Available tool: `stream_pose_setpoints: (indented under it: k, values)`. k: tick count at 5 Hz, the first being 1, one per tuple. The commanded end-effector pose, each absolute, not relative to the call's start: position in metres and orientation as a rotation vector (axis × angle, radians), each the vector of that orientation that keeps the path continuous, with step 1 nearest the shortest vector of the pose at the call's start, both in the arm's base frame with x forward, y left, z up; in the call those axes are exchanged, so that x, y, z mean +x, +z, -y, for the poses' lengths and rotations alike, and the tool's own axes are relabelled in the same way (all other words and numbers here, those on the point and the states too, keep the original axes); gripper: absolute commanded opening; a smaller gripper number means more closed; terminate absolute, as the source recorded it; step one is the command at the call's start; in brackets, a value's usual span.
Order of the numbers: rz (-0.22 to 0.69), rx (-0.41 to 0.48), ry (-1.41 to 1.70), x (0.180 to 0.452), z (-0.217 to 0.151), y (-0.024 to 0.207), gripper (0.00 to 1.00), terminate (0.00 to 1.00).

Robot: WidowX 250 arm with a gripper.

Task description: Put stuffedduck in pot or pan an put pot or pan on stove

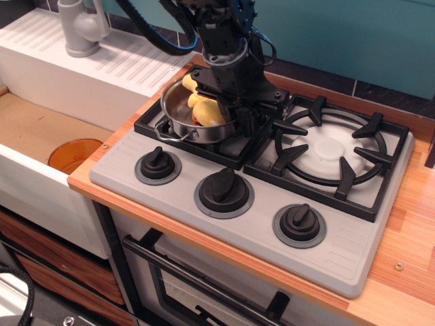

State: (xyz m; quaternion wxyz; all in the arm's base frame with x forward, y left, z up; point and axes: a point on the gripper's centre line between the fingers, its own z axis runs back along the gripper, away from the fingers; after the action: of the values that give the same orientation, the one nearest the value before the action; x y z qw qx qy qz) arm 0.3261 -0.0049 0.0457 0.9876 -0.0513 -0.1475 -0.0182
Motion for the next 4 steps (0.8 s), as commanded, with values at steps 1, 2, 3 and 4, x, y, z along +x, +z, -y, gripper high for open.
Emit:
stream_pose_setpoints:
  k: [1, 2, 3, 4]
  values:
    - [0.281, -0.064, -0.018, 0.315, 0.017, 0.111, 0.0, 0.0]
    - [0.252, -0.04, 0.001, 0.303, 0.033, 0.138, 0.0, 0.0]
    - [0.252, -0.016, 0.019, 0.293, 0.052, 0.152, 0.0, 0.0]
    - [0.261, 0.0, 0.034, 0.293, 0.074, 0.157, 0.0, 0.0]
